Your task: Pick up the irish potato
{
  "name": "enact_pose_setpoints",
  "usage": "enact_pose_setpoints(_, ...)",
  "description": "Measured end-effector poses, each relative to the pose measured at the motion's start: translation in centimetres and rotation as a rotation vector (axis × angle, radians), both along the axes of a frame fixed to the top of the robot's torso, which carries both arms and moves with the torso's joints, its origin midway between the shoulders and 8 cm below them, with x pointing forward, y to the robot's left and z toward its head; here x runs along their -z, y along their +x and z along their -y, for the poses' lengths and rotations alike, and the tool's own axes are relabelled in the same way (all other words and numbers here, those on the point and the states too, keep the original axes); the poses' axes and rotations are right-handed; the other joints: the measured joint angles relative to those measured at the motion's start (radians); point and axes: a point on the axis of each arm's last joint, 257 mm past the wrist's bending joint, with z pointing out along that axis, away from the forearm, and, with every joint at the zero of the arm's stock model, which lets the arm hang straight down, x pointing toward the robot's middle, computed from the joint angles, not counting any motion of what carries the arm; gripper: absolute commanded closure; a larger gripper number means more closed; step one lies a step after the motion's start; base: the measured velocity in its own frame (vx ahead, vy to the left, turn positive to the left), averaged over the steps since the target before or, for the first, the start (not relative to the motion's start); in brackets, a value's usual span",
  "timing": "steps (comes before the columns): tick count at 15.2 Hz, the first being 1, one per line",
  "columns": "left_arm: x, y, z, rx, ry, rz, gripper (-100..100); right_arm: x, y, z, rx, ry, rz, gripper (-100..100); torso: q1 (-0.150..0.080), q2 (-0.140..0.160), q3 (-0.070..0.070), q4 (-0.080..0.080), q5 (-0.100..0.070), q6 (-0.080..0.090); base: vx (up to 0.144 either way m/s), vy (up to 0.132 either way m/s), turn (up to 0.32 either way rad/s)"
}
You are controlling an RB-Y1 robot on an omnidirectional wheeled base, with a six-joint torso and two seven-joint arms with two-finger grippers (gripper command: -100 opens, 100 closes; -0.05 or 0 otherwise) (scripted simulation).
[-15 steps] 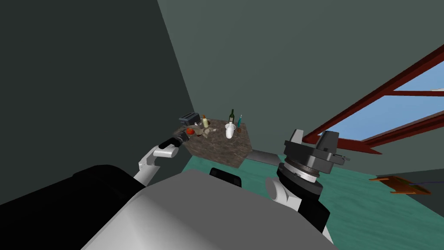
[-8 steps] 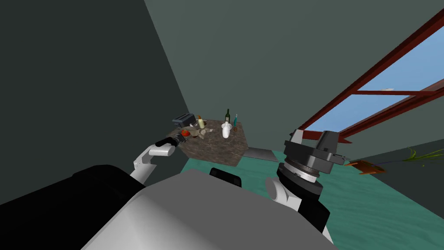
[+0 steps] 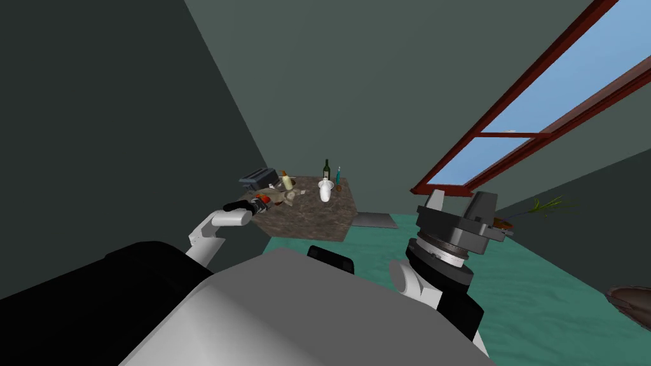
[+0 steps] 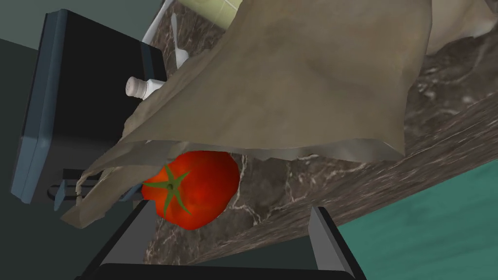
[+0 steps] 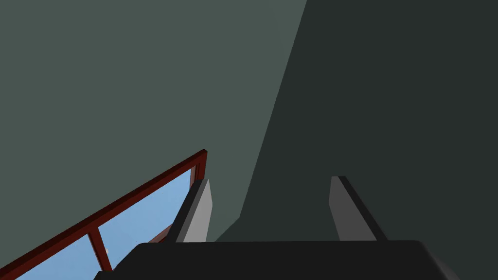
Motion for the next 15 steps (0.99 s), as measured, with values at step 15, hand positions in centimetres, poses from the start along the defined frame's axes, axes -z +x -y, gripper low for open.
enact_pose_setpoints(15, 2.9, -6.0, -3.3, -0.240, -0.240, -0.148, -100, 0.0, 0.0, 0.0, 0.000, 0.000, 0.000, 0, 0.001, 0.000, 0.000, 0.000, 0.000, -0.001, 0.005, 0.005, -0.149)
